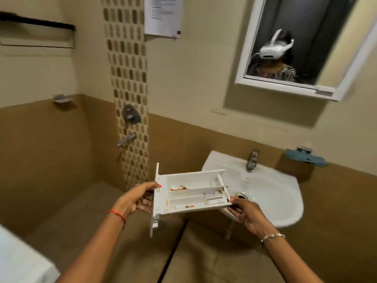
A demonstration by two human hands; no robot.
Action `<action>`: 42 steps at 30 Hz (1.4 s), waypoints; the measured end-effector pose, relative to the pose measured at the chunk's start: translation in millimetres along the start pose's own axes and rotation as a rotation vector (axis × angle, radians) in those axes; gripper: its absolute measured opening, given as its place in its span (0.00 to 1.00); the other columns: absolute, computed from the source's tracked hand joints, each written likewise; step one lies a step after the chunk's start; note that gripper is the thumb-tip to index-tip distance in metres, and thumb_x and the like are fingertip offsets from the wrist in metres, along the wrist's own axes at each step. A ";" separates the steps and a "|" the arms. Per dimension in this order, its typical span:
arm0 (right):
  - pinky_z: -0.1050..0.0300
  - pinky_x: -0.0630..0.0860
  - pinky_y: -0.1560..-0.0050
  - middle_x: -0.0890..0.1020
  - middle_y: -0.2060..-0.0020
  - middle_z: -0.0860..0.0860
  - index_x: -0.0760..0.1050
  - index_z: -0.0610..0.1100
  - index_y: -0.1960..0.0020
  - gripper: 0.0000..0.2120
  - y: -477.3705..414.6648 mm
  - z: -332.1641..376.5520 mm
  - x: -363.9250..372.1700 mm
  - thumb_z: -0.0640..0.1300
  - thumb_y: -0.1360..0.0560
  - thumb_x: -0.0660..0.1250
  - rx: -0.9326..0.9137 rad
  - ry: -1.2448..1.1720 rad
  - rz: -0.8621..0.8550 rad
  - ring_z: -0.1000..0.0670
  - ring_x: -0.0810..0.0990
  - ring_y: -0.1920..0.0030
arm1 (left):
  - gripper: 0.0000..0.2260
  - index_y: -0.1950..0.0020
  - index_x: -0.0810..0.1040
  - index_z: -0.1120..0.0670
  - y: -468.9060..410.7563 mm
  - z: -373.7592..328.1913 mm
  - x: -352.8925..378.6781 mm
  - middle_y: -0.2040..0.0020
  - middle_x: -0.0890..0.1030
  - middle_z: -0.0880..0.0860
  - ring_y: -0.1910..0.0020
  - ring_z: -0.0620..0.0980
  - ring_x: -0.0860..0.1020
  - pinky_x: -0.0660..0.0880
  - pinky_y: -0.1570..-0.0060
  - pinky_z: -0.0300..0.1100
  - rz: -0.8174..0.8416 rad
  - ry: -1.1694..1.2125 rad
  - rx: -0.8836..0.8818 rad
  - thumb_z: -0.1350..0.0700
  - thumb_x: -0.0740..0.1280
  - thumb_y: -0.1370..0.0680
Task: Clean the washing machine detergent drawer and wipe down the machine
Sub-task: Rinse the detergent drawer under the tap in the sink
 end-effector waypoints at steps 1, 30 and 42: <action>0.59 0.81 0.69 0.81 0.55 0.38 0.75 0.31 0.53 0.04 -1.9 4.0 -12.5 0.28 0.26 0.62 -0.004 -0.020 -0.032 0.45 0.82 0.59 | 0.12 0.52 0.78 0.60 -10.6 -5.4 13.5 0.62 0.77 0.57 0.74 0.49 0.77 0.80 0.66 0.46 0.029 -0.018 -0.006 0.51 0.67 0.27; 0.58 0.82 0.66 0.79 0.52 0.35 0.73 0.26 0.47 0.11 -182.2 46.5 -191.8 0.24 0.29 0.62 0.100 -0.213 -0.470 0.42 0.79 0.56 | 0.16 0.56 0.78 0.60 -277.3 -107.6 238.6 0.65 0.75 0.56 0.70 0.53 0.74 0.78 0.67 0.44 0.436 -0.303 -0.047 0.50 0.71 0.37; 0.58 0.78 0.67 0.78 0.67 0.41 0.77 0.29 0.59 0.02 -232.5 56.7 -220.3 0.29 0.31 0.68 0.238 0.388 -0.404 0.47 0.78 0.69 | 0.20 0.43 0.76 0.64 -312.8 -86.2 271.3 0.52 0.80 0.63 0.58 0.58 0.81 0.81 0.64 0.46 0.402 -0.371 -0.106 0.50 0.69 0.28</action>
Point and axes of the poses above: each hand's wrist, its own y-axis away from the middle knuckle, its own x-axis out of the palm, z = x × y, the point moved 3 cm from there along -y, towards the middle knuckle
